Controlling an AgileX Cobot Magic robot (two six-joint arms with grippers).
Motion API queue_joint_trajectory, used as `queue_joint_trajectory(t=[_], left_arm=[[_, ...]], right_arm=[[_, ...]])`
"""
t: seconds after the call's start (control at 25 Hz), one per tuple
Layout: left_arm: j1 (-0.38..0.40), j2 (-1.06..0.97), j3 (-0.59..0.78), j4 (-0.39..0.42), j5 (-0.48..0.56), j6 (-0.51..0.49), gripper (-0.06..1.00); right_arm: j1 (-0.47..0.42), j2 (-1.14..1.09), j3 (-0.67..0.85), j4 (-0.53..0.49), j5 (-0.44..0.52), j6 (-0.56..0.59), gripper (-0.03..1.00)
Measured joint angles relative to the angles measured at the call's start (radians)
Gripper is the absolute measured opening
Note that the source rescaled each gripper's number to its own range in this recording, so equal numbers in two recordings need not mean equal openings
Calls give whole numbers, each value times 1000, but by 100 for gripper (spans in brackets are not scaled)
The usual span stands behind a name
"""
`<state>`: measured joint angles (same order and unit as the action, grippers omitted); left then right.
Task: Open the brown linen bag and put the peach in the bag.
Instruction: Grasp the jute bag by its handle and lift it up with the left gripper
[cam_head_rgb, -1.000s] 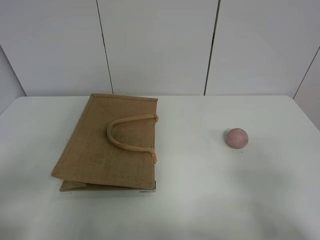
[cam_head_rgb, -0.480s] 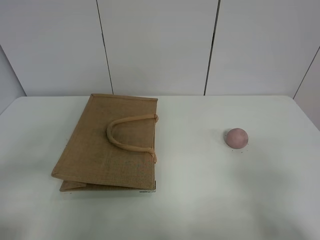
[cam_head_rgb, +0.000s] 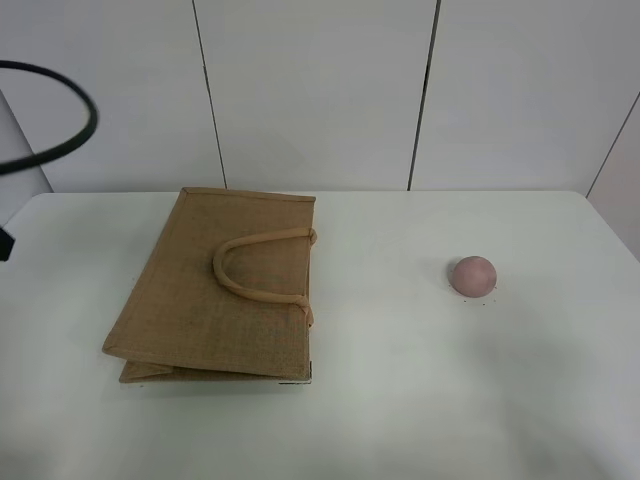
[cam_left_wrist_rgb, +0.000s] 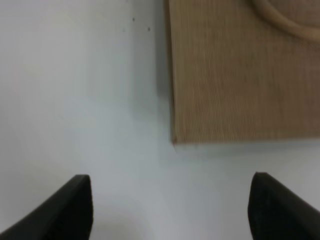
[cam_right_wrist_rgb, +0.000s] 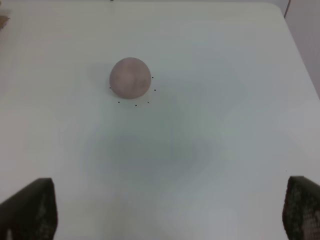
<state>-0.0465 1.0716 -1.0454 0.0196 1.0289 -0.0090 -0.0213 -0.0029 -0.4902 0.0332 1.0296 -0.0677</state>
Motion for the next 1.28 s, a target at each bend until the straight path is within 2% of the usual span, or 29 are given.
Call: queue_joint_trajectory(t=[0.32,0.52,0.6,0.8,1.0,1.28], left_arm=[[0,527,-339,0,-10,15,95],[-6,759,-526,-49,25,-64,95],[-30,821,-579,-60,39,-99,95],[-131,912,-668,-70,28,-174,95],[-216,1004,-730,-77,10,-206,95],[-230,1108,-740,-76,-3,-221,95]], right_arm=[[0,0,0,0,0,0,100],[0,0,0,0,0,0,100],[0,0,0,0,0,0,100],[0,0,0,0,0,0,100],[0,0,0,0,0,0,100],[0,0,0,0,0,0,100]])
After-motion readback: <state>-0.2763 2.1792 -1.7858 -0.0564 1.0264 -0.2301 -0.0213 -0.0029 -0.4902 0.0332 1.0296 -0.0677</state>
